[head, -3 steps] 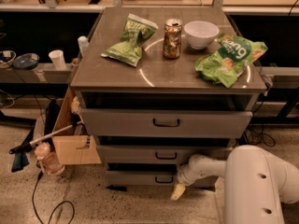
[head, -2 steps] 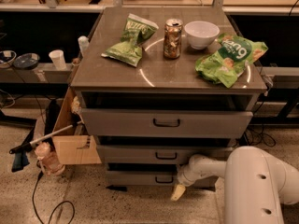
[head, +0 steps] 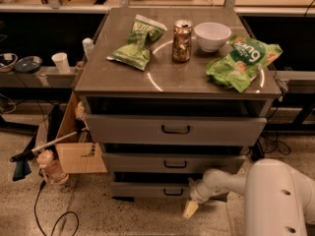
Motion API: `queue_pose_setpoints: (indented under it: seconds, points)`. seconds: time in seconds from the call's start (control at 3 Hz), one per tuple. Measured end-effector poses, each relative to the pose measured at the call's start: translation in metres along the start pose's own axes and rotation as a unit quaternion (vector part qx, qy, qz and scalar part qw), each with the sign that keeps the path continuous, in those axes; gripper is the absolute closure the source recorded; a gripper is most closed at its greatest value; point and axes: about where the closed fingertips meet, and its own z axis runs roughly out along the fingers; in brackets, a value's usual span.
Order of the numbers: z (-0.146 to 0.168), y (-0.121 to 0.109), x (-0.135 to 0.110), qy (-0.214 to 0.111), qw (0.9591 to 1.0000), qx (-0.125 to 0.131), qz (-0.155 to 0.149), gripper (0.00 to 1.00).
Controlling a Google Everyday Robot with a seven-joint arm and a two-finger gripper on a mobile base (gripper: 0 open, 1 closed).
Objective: Open bottom drawer
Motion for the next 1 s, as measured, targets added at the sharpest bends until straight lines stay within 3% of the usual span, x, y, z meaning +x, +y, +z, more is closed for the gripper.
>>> queue_pose_setpoints:
  seconds: [0.33, 0.67, 1.0]
  points:
    - [-0.008, 0.031, 0.011, -0.002, 1.0, -0.009, 0.002, 0.0]
    - [-0.037, 0.076, 0.023, 0.0, 0.9999, -0.004, 0.011, 0.0]
    - [-0.056, 0.126, 0.026, 0.008, 0.9998, -0.019, 0.002, 0.0]
